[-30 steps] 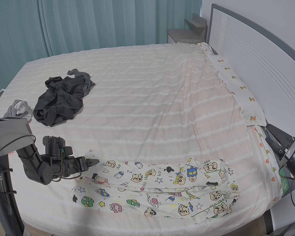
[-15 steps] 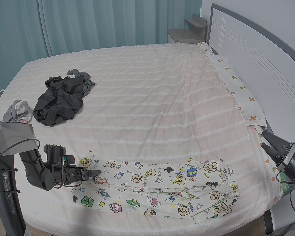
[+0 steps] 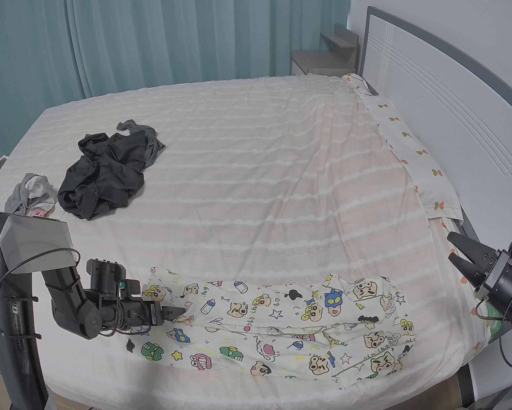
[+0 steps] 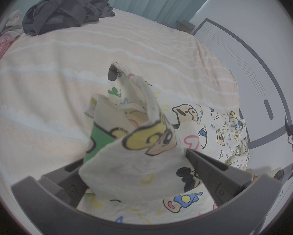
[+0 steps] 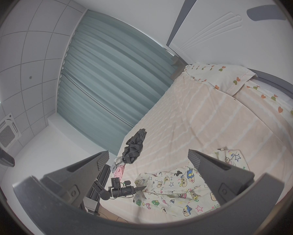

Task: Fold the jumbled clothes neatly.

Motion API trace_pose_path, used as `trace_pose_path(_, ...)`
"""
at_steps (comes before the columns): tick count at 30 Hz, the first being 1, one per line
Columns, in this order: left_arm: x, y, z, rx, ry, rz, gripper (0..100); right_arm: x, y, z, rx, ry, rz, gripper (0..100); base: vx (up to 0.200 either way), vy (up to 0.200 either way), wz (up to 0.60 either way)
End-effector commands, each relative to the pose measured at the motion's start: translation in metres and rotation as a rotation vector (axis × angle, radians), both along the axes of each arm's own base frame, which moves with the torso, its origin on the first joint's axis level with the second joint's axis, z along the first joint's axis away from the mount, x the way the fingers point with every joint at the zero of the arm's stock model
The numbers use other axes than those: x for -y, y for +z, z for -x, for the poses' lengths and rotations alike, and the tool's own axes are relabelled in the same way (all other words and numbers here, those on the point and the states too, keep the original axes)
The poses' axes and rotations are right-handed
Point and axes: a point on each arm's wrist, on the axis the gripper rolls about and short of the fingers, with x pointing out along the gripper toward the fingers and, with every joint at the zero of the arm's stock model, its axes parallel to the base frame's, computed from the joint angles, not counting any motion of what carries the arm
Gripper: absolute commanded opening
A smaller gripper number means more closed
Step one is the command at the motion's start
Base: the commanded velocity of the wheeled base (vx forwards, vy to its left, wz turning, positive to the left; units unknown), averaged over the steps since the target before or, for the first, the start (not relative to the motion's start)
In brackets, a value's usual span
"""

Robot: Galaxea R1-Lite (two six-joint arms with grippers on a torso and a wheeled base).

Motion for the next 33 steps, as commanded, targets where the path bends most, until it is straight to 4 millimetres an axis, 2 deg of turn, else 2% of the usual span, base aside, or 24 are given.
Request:
trace_pose_path(1,-0.001,-0.002,0.001,-0.011,0.005,0.001,0,-0.001,-0.009,-0.003,-0.055,0.001,0.011,100,0.0,0.0,0.0)
trace_pose_path(7,-0.001,0.001,0.002,0.003,0.006,0.004,0,0.0,-0.009,-0.002,-0.052,0.001,0.01,100,0.0,0.0,0.0)
trace_pose_path(22,-0.003,0.024,0.007,0.053,0.018,0.003,0,0.0,-0.009,-0.002,-0.05,-0.005,0.01,100,0.0,0.0,0.0)
trace_pose_path(33,-0.023,0.038,0.004,0.099,0.082,-0.001,0,0.001,-0.009,-0.002,-0.049,-0.008,0.01,100,0.0,0.0,0.0)
